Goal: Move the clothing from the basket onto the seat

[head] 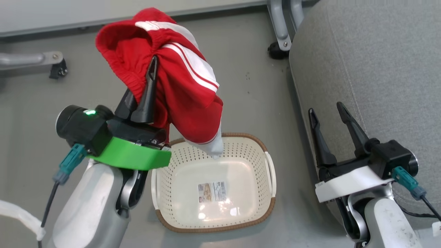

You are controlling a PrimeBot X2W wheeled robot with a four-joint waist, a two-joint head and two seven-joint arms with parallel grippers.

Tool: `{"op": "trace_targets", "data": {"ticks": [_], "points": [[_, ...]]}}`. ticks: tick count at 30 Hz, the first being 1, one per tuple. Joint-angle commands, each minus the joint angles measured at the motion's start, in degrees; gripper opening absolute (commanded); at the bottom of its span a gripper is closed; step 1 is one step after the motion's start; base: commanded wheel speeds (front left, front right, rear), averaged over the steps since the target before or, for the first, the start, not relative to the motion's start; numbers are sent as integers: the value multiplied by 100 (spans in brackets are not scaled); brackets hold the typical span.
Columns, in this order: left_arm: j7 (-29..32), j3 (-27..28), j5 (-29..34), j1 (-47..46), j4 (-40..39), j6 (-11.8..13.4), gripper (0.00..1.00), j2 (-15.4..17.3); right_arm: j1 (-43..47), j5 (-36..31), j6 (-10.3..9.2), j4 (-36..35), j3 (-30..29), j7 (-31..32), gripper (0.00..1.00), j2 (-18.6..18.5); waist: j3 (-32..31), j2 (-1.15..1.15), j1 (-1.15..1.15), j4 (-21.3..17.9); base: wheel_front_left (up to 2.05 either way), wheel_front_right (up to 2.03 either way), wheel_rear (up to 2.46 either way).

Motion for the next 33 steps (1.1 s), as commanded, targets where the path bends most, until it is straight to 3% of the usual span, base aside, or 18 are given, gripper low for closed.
{"op": "trace_targets", "data": {"ticks": [1,14,33], "points": [[-21,41,-56,135,-159,38,0,60,118,-4,1,-34,5,39,100,-18,-308,0,0,106,0,0,0],[232,-34,-165,932,-1234,243,0,266,670,116,1,-181,182,312,100,-18,-960,0,0,14,0,0,0],[491,-151,-387,1574,-1540,426,0,351,1089,264,1,-245,253,446,100,-17,-1382,0,0,-69,0,0,0]]}}
